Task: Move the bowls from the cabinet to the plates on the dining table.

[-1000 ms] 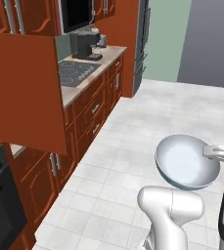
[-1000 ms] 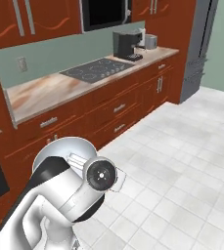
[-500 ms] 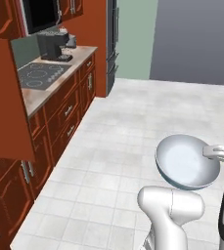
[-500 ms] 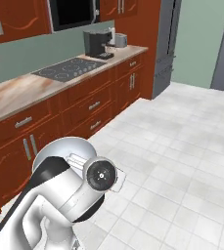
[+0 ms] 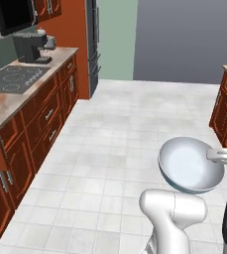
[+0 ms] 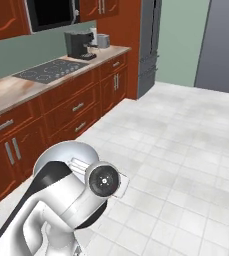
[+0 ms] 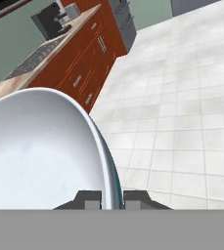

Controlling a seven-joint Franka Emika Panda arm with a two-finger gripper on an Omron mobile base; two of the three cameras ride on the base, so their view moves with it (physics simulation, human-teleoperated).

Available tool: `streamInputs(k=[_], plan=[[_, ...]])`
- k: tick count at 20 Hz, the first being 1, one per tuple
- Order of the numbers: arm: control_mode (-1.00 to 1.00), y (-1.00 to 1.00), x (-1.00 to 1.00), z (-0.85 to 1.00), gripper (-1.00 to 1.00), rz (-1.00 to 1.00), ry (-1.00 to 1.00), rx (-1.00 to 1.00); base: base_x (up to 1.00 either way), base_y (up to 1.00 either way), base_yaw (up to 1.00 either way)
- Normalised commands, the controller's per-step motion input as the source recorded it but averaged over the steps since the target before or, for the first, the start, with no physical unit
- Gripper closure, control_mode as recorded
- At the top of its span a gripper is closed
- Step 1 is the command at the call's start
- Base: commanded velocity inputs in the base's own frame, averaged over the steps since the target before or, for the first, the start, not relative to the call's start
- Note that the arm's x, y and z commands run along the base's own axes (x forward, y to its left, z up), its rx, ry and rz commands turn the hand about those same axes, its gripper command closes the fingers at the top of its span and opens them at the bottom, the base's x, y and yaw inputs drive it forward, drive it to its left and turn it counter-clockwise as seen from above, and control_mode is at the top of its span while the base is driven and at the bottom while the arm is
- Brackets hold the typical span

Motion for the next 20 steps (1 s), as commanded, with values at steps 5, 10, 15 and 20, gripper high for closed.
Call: streamInputs(k=[5,10,15,20], plan=[[1.00,0.00,0.00,0.00,1.00,0.00,0.00,0.00,-0.03,-0.28,-0.07],[1.00,0.00,0.00,0.00,1.00,0.00,0.00,0.00,-0.07,-0.44,-0.14],[1.00,0.00,0.00,0.00,1.00,0.00,0.00,0.00,-0.01,-0.43,-0.22],[1.00,0.00,0.00,0.00,1.00,0.00,0.00,0.00,0.00,-0.16,-0.11]])
